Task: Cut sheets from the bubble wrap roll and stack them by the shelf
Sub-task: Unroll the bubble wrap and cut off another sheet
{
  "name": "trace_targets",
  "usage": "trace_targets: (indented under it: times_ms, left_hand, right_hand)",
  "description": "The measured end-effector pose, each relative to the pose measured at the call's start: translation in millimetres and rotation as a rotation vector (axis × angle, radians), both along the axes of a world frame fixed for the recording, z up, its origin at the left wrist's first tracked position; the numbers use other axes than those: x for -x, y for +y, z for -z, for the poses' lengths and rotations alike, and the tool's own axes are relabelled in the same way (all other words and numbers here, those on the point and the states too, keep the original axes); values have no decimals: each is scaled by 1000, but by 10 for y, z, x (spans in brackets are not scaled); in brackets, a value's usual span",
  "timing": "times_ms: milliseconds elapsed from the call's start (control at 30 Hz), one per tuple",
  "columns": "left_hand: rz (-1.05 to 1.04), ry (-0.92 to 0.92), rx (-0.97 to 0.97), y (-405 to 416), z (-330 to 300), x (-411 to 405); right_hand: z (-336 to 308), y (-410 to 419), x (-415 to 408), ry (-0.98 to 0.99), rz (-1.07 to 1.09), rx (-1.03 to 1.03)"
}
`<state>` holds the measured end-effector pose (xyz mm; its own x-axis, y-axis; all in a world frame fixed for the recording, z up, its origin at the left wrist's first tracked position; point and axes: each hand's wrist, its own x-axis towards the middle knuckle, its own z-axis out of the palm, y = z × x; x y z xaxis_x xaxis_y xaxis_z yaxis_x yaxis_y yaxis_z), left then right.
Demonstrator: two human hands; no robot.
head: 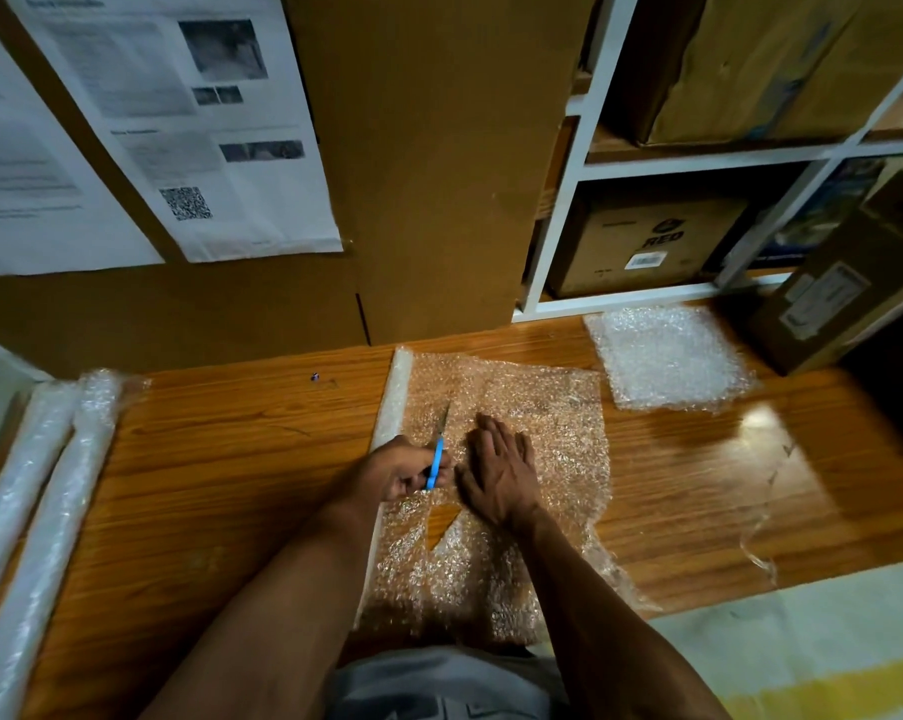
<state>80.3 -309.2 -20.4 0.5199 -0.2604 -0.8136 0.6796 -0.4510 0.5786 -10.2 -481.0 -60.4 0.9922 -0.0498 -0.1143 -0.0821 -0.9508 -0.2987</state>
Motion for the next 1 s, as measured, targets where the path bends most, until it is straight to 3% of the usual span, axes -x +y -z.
trace_targets:
  times_ms: [333,733,1000]
  left_hand:
    - [143,114,10,-106,-164,-141]
    - [96,24,-14,-229,-164,-260]
    - [145,1,-59,-171,-78,-296]
  right_hand:
    - [53,-64,-241,114,-61,35]
    - [-1,-82,-351,45,-28,24]
    - [15,-180,-457,154,4,46]
